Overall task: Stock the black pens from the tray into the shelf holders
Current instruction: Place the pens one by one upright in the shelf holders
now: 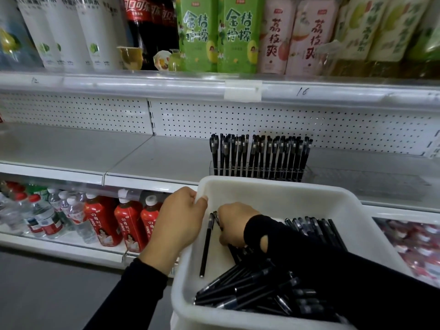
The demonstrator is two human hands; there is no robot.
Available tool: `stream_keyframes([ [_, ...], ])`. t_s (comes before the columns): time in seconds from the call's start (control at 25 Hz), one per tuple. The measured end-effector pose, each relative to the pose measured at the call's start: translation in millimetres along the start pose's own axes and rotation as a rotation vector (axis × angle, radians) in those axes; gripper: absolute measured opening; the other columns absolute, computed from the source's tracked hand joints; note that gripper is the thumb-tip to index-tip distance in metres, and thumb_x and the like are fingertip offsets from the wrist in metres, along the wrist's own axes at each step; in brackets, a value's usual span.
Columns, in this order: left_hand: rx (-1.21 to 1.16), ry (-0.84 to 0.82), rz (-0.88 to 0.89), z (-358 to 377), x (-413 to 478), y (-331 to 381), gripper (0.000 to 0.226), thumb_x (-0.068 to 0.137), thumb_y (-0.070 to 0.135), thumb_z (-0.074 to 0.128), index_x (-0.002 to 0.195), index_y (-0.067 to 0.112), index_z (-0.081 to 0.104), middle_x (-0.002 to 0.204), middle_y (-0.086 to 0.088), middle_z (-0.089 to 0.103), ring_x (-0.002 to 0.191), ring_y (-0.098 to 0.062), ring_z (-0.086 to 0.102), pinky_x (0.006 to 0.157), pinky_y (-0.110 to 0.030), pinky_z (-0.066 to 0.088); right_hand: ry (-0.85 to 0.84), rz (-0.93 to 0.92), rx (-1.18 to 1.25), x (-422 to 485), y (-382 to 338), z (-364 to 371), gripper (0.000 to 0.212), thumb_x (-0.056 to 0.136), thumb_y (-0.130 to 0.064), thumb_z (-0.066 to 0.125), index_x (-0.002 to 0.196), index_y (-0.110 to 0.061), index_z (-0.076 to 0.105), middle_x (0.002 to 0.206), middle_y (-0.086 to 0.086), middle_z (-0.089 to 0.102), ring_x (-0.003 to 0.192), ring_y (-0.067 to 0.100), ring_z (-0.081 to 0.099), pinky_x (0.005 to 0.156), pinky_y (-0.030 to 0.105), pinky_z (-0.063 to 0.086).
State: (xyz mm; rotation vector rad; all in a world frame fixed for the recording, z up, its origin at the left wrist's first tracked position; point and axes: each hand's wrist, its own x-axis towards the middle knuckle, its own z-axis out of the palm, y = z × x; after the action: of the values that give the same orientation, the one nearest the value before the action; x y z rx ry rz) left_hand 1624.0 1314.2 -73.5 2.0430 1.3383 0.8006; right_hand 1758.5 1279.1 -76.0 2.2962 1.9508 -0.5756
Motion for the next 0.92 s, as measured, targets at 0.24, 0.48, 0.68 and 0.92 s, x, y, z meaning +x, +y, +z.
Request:
stream_keyframes([
  [0.24, 0.021, -0.035, 0.020, -1.7, 2.8, -5.4, 0.024, 0.097, 0.034, 0.055, 0.087, 0.013, 0.062, 0.082, -0.001, 0.065, 0.077, -0.017, 0.061, 0.073, -0.036, 0.052, 0.003, 0.075, 0.581, -16.9, 31.7, -61.9, 0.021, 0.088, -0.011, 0.073, 0.106, -0.006, 0.064, 0.085, 0.007, 0.075, 0.063, 0.012, 0.067, 0.057, 0.022, 0.055],
  [0.48, 0.010, -0.042, 0.006, 3.6, 3.2, -6.0, 0.023, 0.096, 0.035, 0.056, 0.087, 0.015, 0.062, 0.082, 0.000, 0.065, 0.077, -0.019, 0.061, 0.070, -0.033, 0.049, 0.184, -0.062, 0.828, -10.2, 72.0, -105.7, 0.013, 0.090, -0.009, 0.070, 0.098, 0.002, 0.068, 0.087, 0.006, 0.075, 0.072, 0.013, 0.067, 0.065, 0.021, 0.056],
  [0.68, -0.005, -0.051, 0.017, 6.9, 2.7, -5.2, 0.025, 0.096, 0.036, 0.055, 0.086, 0.014, 0.062, 0.080, -0.001, 0.066, 0.074, -0.018, 0.063, 0.073, -0.040, 0.055, 0.624, -0.090, 0.852, 27.1, 79.1, -106.7, 0.015, 0.090, -0.014, 0.072, 0.102, -0.005, 0.068, 0.095, 0.007, 0.075, 0.081, 0.014, 0.074, 0.076, 0.026, 0.062],
  [0.92, -0.029, -0.056, 0.013, 7.0, 2.2, -7.6, 0.022, 0.096, 0.037, 0.055, 0.090, 0.017, 0.061, 0.083, 0.001, 0.066, 0.077, -0.017, 0.063, 0.077, -0.043, 0.055, 0.864, -0.016, 0.484, 87.6, 81.5, -79.0, 0.015, 0.090, -0.023, 0.072, 0.100, -0.013, 0.069, 0.093, 0.001, 0.073, 0.086, 0.014, 0.067, 0.081, 0.024, 0.052],
])
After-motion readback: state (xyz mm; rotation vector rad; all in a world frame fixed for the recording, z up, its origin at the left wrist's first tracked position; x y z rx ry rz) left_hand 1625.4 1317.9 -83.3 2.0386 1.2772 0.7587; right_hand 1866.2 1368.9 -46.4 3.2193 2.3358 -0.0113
